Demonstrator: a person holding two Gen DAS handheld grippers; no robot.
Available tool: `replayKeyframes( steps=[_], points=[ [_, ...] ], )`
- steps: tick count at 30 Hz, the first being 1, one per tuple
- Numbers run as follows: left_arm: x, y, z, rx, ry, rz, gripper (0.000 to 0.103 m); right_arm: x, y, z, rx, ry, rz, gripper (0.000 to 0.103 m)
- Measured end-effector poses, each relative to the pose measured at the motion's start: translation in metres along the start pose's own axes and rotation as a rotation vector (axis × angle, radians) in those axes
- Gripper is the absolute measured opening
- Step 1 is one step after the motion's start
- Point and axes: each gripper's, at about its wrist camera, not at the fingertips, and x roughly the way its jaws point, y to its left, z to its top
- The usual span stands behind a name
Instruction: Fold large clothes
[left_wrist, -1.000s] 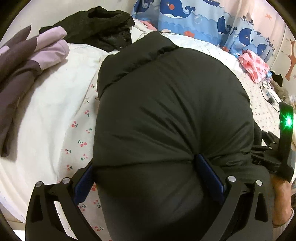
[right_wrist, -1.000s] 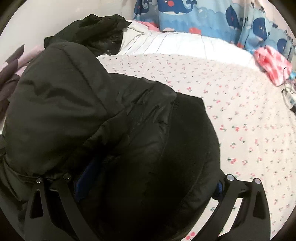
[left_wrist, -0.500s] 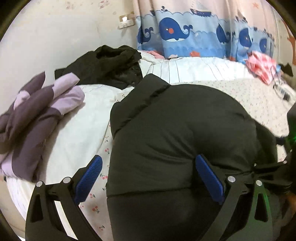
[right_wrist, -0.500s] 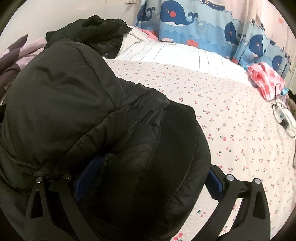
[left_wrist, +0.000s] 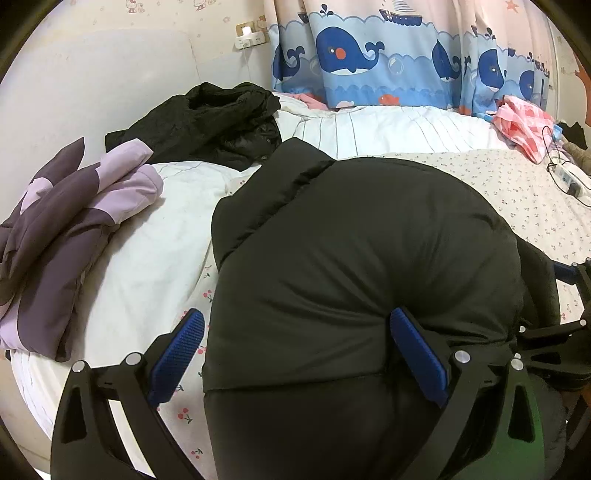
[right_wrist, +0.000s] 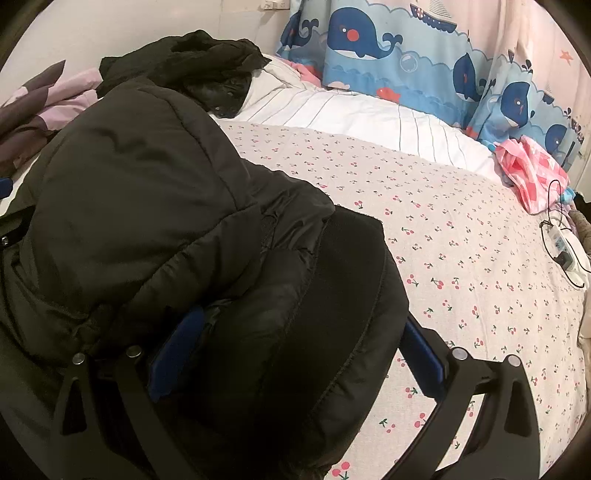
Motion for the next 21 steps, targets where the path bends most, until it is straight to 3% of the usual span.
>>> replayKeyframes(
  steps=[21],
  points=[
    [0.0013,-0.0015,-0.0009,0.007,0.002,0.009,0.097,-0.0039,0.0027,0.0014,-0.018,-0.022,-0.018,0.097]
  ],
)
